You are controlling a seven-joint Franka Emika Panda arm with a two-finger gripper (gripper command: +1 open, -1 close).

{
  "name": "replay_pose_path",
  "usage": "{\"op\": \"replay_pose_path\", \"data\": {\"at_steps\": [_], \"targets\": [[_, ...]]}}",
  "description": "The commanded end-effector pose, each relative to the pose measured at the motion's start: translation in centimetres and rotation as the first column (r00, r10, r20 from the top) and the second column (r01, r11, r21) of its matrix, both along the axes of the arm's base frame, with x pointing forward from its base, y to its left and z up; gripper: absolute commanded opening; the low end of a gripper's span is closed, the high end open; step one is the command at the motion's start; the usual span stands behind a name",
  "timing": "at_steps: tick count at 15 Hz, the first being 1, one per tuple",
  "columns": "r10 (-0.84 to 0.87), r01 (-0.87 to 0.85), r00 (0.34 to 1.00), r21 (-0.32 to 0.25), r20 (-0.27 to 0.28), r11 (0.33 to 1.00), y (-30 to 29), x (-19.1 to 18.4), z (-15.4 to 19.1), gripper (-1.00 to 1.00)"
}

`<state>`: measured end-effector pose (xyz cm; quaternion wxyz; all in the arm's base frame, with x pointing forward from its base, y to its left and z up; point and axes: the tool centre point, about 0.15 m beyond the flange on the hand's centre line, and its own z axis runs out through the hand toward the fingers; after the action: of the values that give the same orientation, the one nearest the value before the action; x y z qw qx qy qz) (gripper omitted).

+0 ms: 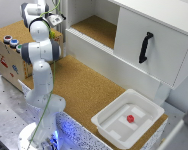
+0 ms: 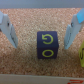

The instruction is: Place the purple object on the table

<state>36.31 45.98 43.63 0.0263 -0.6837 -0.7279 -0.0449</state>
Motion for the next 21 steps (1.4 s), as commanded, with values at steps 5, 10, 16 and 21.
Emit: {"op": "replay_pose_path", "data": {"at_steps": [5,10,16,21], "targets": [[-0.046,0.046,0.999,0.009,0.015,0.999,-0.4,1.0,-0.7,-1.00],[-0.203,0.202,0.979,0.048,0.031,0.978,-3.9,3.1,1.7,-1.00],[-0.622,0.623,0.781,0.102,-0.048,0.775,-13.1,4.9,1.0,-1.00],[-0.867,0.868,0.495,0.079,-0.062,0.490,-19.4,4.6,-5.4,-1.00]]}}
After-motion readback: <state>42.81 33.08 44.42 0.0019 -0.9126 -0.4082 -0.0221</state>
